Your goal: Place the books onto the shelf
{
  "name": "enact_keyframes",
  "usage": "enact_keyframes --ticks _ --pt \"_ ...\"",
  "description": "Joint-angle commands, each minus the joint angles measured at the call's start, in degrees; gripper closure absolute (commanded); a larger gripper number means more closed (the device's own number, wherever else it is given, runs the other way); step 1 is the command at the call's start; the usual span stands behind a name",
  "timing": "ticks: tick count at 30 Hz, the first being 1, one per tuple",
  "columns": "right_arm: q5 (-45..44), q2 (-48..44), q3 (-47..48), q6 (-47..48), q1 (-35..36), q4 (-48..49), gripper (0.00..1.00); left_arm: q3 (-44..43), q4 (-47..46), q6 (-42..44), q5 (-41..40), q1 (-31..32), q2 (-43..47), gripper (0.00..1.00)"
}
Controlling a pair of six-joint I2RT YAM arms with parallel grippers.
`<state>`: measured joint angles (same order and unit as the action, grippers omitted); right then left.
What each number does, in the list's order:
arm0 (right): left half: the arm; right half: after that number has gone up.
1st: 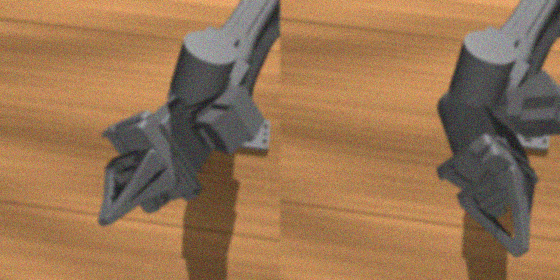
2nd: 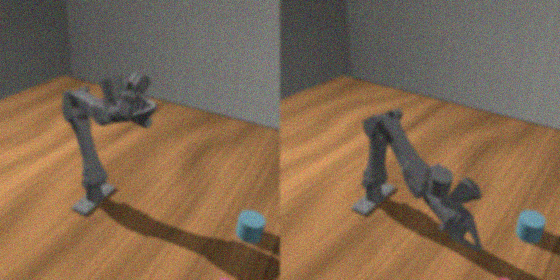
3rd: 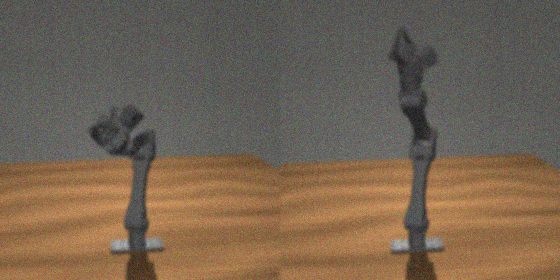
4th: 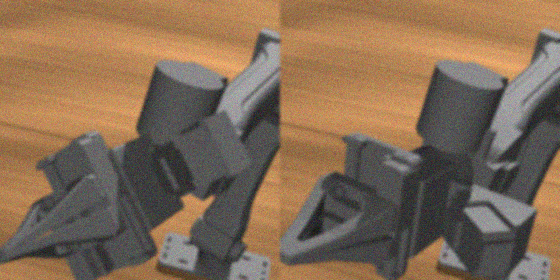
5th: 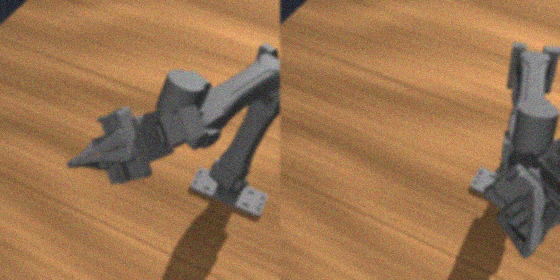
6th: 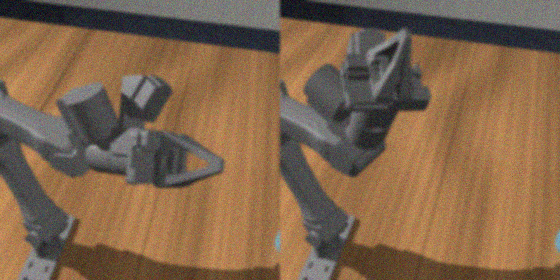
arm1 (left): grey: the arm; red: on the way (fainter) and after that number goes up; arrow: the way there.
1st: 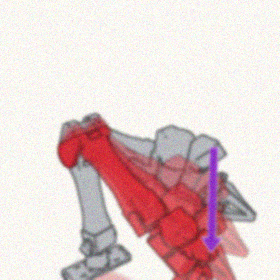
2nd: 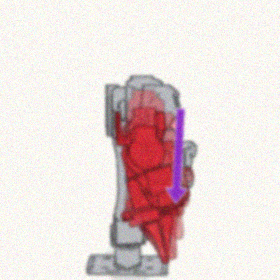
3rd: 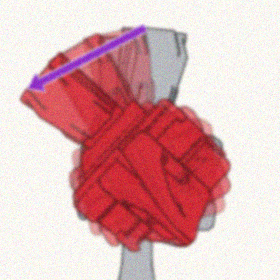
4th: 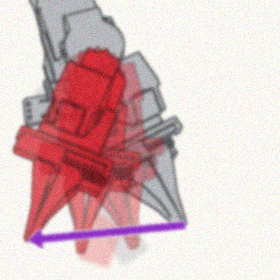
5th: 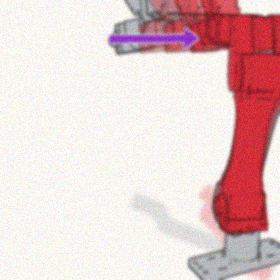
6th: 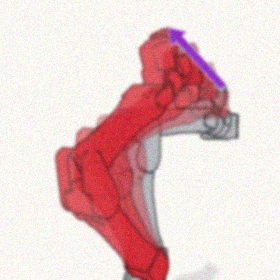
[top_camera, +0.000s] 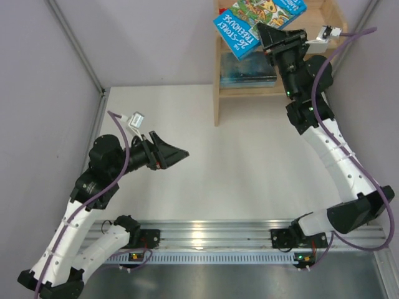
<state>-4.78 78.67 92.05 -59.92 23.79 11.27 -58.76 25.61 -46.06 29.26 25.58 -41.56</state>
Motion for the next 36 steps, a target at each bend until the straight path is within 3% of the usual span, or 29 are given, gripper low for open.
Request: enact_keyframes --ticks 1,7,16,20,24,32,36 --pt "-14.9 2.5 5.7 -1.3 0.0 12.1 1.00 1.9 0.1 1.0 -1.2 0.0 1.0 0.01" --pt "-21.5 9.6 9.8 1.0 0.4 17.8 1.00 2.3 0.8 3.3 -0.3 0.0 0.3 0.01" --pt "-29.9 17.0 14.8 -2.1 1.4 13.9 1.00 5.1 -0.5 4.5 0.3 0.0 0.3 0.01" --pt "-31.5 22.1 22.2 -3.0 2.9 10.0 1.00 4.6 -0.4 5.7 0.3 0.0 -1.2 0.01" --pt "-33.5 26.7 29.4 -3.7 4.8 3.3 0.92 4.4 0.8 6.5 -0.5 -0.1 -1.9 0.01" --pt "-37.3 28.3 30.6 -8.5 6.3 -4.7 0.81 5.9 0.3 5.8 -0.8 -0.1 0.0 0.02" --pt "-40.7 27.7 29.3 -9.4 7.3 -5.5 0.80 5.8 0.3 6.1 -0.6 -0.1 -0.5 0.01"
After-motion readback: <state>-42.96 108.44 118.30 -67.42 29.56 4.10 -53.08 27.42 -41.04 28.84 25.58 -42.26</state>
